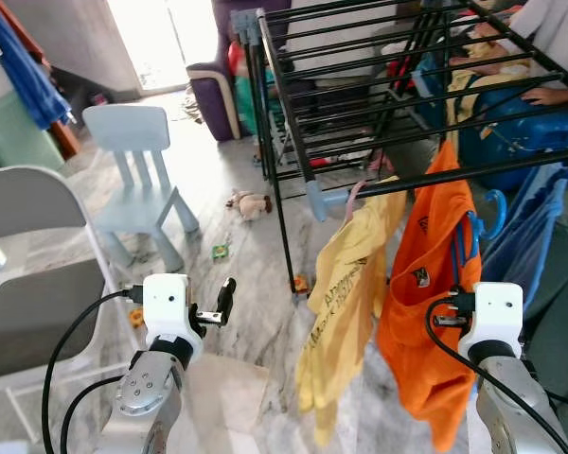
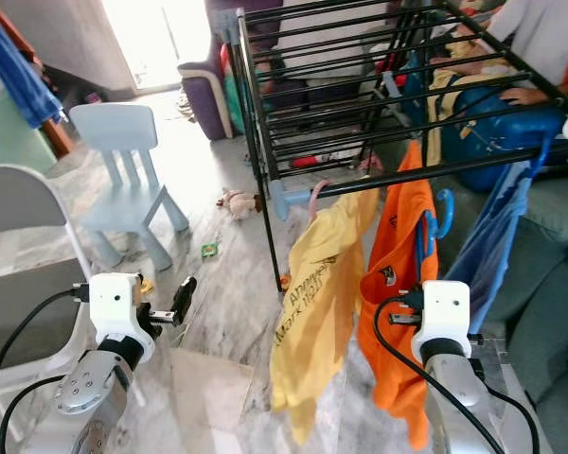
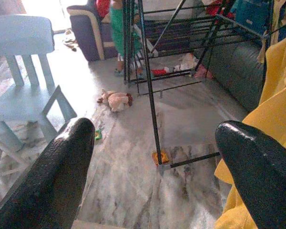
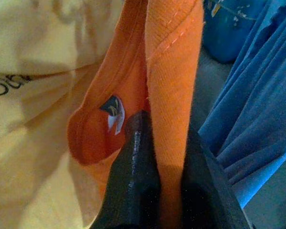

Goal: Hang hanger

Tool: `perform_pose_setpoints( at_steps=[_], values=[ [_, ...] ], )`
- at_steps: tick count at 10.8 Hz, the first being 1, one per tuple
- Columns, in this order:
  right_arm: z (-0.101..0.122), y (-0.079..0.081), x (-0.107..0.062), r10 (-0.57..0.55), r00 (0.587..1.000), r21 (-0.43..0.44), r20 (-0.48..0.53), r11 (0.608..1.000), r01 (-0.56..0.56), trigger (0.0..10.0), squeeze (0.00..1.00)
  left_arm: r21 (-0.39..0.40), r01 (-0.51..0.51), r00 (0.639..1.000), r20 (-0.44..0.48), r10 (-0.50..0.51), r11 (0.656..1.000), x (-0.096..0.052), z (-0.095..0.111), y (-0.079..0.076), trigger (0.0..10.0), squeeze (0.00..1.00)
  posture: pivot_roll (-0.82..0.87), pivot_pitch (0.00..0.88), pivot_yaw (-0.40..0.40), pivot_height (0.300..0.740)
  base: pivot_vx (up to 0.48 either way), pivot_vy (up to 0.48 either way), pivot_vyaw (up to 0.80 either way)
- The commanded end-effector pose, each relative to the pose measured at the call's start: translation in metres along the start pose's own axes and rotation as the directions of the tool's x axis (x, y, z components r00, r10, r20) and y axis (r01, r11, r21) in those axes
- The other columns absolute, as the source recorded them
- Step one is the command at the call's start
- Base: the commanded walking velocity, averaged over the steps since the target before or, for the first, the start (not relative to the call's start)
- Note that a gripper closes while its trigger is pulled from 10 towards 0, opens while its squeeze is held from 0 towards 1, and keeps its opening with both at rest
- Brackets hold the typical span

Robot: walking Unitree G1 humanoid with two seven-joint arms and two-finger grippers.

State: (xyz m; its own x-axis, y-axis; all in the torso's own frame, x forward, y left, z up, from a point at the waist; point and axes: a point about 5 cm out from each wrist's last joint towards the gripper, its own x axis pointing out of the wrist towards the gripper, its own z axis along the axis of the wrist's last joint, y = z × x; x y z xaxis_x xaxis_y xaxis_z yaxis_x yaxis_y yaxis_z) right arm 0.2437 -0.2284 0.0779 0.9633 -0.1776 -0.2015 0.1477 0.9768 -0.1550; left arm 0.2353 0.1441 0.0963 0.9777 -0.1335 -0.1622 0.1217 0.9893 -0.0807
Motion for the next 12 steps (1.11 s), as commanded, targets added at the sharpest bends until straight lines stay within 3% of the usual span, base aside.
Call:
perform_pose_setpoints(
  at_steps=[1, 8, 11, 12],
  values=[
    [0.017, 0.007, 0.002, 0.016, 0.998, 0.012, 0.057, 1.000, -0.017, 10.0, 0.00, 0.016, -0.016, 1.000, 0.007, 0.016, 1.000, -0.002, 0.003, 0.004, 10.0, 0.00, -0.11, 0.000, 0.096, 0.740, -0.300, 0.000, 0.00],
    [0.023, 0.012, 0.006, 0.021, 0.999, 0.031, 0.043, 0.999, -0.022, 10.0, 0.00, 0.017, -0.022, 1.000, 0.016, 0.022, 1.000, 0.003, 0.005, 0.002, 10.0, 0.00, -0.11, 0.000, 0.097, 0.740, -0.323, 0.000, 0.00],
    [0.018, 0.018, 0.018, 0.044, 0.999, 0.079, 0.012, 0.996, -0.045, 10.0, 0.00, 0.021, -0.024, 0.999, 0.025, 0.023, 0.999, 0.011, 0.003, 0.001, 10.0, 0.00, -0.10, 0.000, 0.095, 0.740, -0.333, 0.000, 0.00],
    [0.010, 0.022, 0.023, 0.042, 0.999, 0.055, -0.027, 0.998, -0.041, 10.0, 0.00, 0.014, -0.025, 0.999, 0.039, 0.025, 1.000, 0.014, 0.001, 0.000, 10.0, 0.00, -0.09, 0.000, 0.089, 0.740, 0.000, 0.000, 0.00]
  ],
)
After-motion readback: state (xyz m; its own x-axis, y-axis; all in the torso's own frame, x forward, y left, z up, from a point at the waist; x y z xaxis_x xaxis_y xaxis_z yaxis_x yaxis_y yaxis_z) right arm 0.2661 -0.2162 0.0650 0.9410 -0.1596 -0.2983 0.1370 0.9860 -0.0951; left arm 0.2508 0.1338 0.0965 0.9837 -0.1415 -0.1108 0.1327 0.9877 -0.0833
